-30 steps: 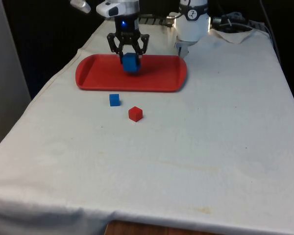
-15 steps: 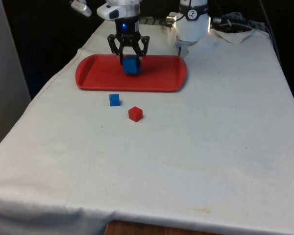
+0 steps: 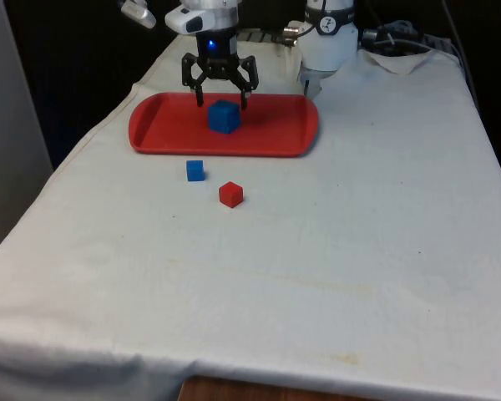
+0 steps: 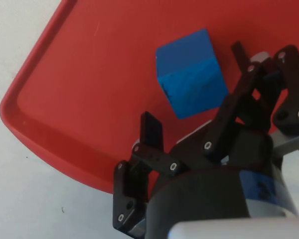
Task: Pick up the largest block and place it onto the tray.
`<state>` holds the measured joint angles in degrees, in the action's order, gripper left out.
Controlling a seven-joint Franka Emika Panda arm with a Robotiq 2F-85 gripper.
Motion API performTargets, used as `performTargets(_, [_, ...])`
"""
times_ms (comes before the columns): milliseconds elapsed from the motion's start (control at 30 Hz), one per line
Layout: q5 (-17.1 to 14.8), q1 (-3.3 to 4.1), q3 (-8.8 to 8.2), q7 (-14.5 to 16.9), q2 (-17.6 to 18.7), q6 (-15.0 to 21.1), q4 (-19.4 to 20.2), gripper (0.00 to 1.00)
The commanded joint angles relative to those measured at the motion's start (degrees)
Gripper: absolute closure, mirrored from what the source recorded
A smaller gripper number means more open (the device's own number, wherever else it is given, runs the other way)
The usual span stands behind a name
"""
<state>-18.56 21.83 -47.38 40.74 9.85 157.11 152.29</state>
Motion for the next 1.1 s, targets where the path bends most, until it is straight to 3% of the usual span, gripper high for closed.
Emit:
performTargets(0, [0.0, 0.0, 0.0, 0.06, -0.06, 0.06, 0.06, 0.0])
performTargets(300, [0.57, 0.46, -0.17, -0.4, -1.09, -1.03, -1.83, 0.0])
performTargets(500, [0.11, 0.29, 0.06, 0.0, -2.41, -1.26, -2.92, 0.0])
performTargets(667, [0.63, 0.63, 0.11, -0.74, -2.69, -2.81, -5.04, 0.0])
performTargets(700, [0.11, 0.4, 0.23, -0.06, -2.81, -2.69, -4.87, 0.0])
performTargets(733, [0.57, 0.69, 0.17, -0.8, -2.69, -2.98, -5.27, 0.0])
performTargets(900, [0.63, 1.09, 0.86, -1.43, -3.15, -3.21, -6.36, 0.0])
performTargets(933, [0.11, 0.74, 1.03, -0.63, -3.38, -3.04, -6.13, 0.0])
performTargets(1067, [0.74, 1.26, 1.78, -2.18, -3.44, -3.21, -7.22, 0.0])
